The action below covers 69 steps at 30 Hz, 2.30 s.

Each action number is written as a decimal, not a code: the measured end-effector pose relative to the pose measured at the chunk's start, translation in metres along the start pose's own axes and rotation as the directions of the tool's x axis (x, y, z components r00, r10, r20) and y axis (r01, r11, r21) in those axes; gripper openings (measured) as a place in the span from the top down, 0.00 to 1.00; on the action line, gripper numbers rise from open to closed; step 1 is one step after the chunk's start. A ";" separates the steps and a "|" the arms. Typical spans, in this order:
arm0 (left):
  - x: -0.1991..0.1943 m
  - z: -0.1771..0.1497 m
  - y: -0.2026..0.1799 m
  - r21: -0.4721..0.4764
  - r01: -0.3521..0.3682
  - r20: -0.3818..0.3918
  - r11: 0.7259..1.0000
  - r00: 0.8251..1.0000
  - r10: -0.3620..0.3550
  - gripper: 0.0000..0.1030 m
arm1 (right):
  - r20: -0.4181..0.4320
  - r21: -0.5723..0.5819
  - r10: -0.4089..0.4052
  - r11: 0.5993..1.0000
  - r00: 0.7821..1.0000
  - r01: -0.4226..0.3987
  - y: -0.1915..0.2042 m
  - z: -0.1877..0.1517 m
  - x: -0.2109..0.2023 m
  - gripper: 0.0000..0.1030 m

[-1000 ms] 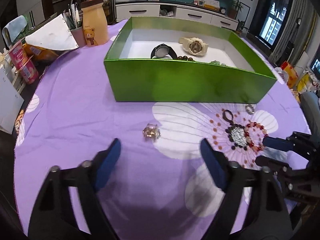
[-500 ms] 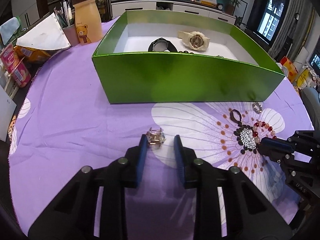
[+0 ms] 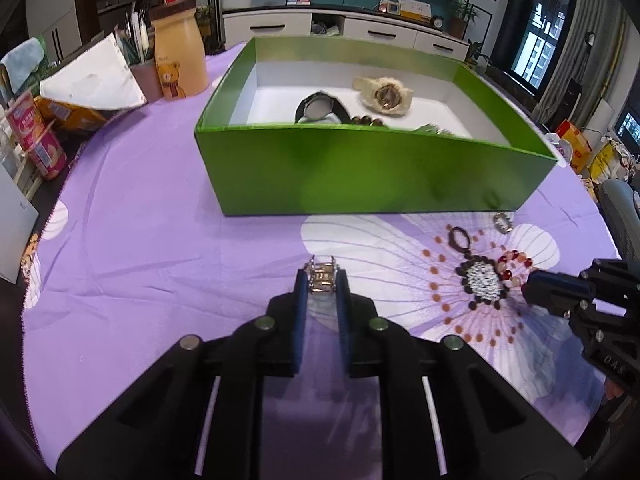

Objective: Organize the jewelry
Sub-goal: 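Grasp the small crystal ring with the left tool while the right tool grasps the red bead bracelet, then carry the crystal ring into the box with the left tool while the right tool drops the red bracelet in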

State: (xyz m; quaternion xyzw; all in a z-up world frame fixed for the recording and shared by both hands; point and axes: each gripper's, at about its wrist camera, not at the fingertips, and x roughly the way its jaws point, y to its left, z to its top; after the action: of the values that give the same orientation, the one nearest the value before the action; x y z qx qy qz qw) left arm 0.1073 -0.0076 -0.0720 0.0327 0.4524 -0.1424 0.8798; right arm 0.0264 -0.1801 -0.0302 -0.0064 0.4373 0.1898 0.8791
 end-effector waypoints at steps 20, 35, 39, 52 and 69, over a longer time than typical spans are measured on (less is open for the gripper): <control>-0.055 0.046 -0.027 0.057 0.040 0.125 0.998 0.991 -0.047 0.87 | 0.240 0.087 0.017 0.995 0.971 -0.039 -0.032 0.055 -0.078 0.93; -0.040 0.107 -0.021 0.004 0.068 0.145 0.998 0.987 -0.068 0.87 | 0.322 0.108 -0.063 0.994 0.945 0.029 -0.055 0.103 -0.085 0.93; -0.026 0.121 -0.009 -0.029 0.046 0.130 0.999 0.991 -0.042 0.87 | 0.321 0.114 -0.070 0.993 0.944 0.035 -0.060 0.112 -0.077 0.93; 0.027 0.129 0.013 -0.031 -0.044 0.028 0.999 0.999 0.045 0.87 | 0.251 0.130 -0.081 0.990 0.965 0.049 -0.076 0.139 -0.026 0.93; 0.057 0.122 0.015 0.012 -0.081 -0.035 0.997 0.996 0.081 0.87 | 0.110 0.143 -0.101 0.986 0.989 0.085 -0.093 0.136 0.036 0.93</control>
State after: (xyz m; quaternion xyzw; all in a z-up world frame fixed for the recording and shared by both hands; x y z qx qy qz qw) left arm 0.2391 -0.0287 -0.0472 0.0580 0.4653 -0.1083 0.8766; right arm 0.1817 -0.2306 0.0115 0.0452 0.3965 0.1179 0.9093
